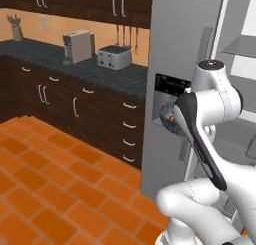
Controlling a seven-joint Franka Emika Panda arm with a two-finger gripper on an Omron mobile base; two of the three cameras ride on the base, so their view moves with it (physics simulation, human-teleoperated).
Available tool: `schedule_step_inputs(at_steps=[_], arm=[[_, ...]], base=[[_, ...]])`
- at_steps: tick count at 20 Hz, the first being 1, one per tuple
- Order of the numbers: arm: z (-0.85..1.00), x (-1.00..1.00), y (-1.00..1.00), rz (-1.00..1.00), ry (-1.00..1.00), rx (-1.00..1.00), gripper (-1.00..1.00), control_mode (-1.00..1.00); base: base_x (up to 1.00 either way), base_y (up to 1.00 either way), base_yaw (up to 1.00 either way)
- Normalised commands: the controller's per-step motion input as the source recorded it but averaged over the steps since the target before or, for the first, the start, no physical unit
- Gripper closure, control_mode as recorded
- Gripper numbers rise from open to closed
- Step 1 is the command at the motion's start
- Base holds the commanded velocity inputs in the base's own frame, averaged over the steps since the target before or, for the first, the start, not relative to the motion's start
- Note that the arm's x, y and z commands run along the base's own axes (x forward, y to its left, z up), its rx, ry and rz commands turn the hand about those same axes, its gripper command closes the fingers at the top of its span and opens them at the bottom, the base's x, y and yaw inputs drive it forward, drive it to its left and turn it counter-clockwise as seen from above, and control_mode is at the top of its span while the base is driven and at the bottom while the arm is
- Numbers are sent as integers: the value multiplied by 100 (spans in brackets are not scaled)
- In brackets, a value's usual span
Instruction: Pick the chicken drumstick and eggplant from their plates and place them in the bowl. Then put the bowl in the fridge.
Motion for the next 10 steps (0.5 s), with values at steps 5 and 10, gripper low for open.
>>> schedule_step_inputs(at_steps=[5, 10], arm=[[0, 0, 0, 0, 0, 0, 100, 100], [0, 0, 0, 0, 0, 0, 100, 100]], base=[[65, 59, -25], [82, 27, -19]])
